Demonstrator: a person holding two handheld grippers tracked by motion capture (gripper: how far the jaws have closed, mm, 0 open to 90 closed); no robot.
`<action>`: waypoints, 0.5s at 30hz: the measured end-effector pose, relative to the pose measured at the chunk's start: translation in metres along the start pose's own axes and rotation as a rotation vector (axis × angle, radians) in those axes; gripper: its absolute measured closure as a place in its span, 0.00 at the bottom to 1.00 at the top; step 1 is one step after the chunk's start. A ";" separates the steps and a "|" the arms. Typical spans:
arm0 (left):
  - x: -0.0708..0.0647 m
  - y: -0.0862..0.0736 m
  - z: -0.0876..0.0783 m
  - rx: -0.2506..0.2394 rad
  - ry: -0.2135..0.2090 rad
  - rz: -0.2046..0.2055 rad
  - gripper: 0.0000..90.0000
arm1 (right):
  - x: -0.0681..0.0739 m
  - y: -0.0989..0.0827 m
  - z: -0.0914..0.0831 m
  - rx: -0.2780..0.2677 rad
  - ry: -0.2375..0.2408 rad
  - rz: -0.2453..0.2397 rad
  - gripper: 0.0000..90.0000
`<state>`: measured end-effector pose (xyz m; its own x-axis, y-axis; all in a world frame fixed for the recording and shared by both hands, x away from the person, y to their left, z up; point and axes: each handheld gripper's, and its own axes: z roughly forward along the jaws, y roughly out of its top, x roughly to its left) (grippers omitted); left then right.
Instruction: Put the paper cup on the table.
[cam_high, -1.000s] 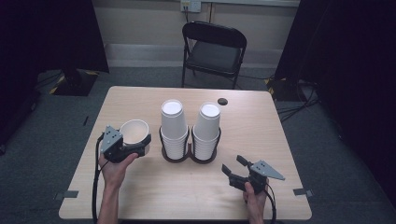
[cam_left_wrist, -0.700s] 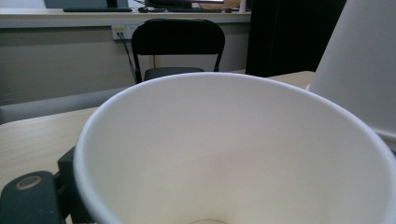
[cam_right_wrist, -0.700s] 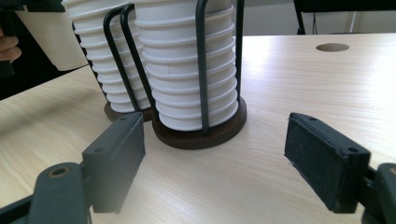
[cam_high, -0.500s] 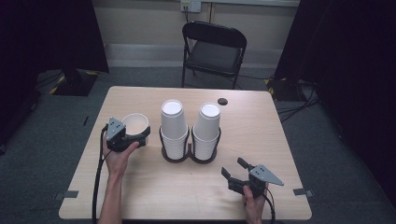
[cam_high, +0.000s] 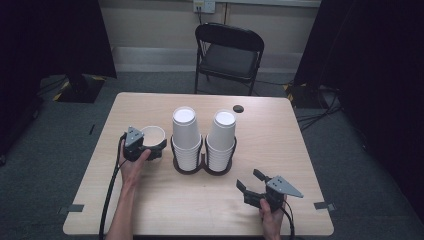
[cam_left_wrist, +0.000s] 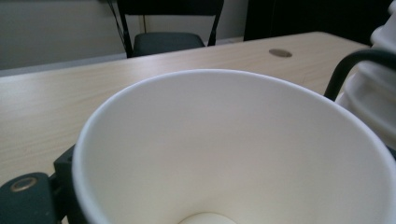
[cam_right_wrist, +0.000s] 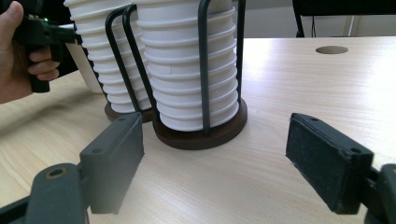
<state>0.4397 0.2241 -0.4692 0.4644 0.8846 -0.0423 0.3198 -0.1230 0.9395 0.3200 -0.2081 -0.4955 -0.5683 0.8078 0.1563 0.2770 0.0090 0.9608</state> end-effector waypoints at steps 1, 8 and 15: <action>0.000 -0.001 0.000 0.000 0.000 -0.001 0.08 | 0.000 0.000 0.000 -0.001 -0.001 0.000 0.21; -0.001 -0.007 0.000 0.022 0.024 -0.010 0.09 | 0.002 0.000 -0.001 0.000 -0.005 -0.011 0.21; 0.000 -0.014 0.003 0.104 0.048 -0.016 0.14 | 0.001 0.000 0.000 0.006 -0.004 -0.009 0.21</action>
<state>0.4379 0.2241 -0.4834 0.4188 0.9073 -0.0385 0.4125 -0.1523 0.8981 0.3194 -0.2073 -0.4955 -0.5681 0.8099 0.1464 0.2760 0.0199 0.9609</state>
